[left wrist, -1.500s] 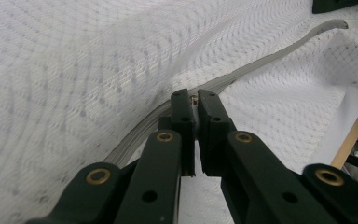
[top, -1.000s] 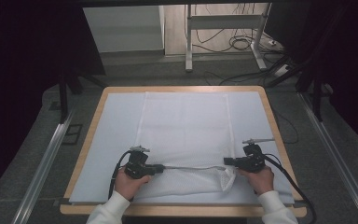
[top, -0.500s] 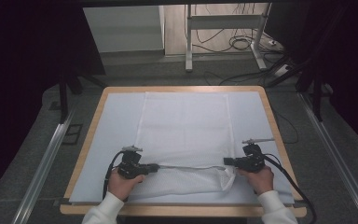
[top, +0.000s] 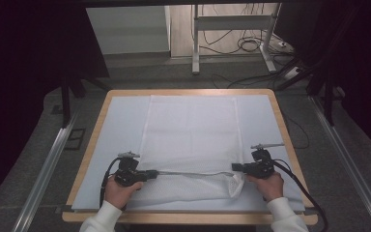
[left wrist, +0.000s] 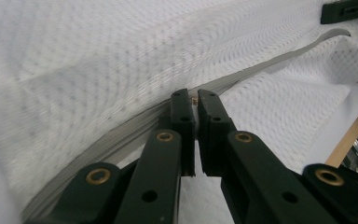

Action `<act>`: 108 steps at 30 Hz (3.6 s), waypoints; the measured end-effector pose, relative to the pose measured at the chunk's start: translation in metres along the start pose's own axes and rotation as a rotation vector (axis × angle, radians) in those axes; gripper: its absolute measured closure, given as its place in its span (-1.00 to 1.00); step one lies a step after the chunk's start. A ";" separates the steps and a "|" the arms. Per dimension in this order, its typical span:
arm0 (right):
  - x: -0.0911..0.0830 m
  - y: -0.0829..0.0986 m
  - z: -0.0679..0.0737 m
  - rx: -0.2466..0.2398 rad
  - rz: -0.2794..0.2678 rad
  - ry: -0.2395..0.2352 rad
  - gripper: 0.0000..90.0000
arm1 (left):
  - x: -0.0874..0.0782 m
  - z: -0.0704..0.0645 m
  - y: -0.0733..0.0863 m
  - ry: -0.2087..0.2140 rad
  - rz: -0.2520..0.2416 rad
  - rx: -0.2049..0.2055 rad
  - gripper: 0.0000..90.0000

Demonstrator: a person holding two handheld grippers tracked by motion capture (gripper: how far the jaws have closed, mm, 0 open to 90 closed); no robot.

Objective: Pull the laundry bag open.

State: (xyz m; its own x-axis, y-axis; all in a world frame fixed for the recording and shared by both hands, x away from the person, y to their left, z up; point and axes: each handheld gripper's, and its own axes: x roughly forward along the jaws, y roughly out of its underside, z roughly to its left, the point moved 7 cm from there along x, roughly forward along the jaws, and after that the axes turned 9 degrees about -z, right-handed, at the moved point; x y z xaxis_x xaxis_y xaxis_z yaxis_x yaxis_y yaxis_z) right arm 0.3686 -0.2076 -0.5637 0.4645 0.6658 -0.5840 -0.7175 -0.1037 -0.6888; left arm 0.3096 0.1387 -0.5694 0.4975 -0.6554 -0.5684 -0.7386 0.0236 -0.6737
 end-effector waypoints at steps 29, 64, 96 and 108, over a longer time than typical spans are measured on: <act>0.000 0.001 -0.001 -0.002 0.004 0.000 0.94 | -0.022 0.023 0.007 -0.029 -0.015 -0.031 0.93; 0.002 0.002 -0.002 -0.005 0.011 0.009 0.94 | -0.052 0.049 0.017 -0.096 -0.047 -0.052 0.93; -0.013 -0.012 -0.010 -0.038 -0.121 0.085 -0.21 | -0.066 0.057 0.006 -0.209 -0.200 0.049 -0.12; -0.035 -0.018 -0.019 -0.164 -0.193 0.126 -0.43 | -0.041 0.062 -0.015 -0.216 -0.202 0.129 -0.31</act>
State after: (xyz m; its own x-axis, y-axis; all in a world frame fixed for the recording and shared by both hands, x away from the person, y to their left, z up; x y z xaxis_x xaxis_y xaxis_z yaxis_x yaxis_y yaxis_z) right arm 0.3755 -0.2431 -0.5392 0.6525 0.5886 -0.4773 -0.5207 -0.1093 -0.8467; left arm 0.3281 0.2117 -0.5650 0.7235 -0.4817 -0.4945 -0.5582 0.0133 -0.8296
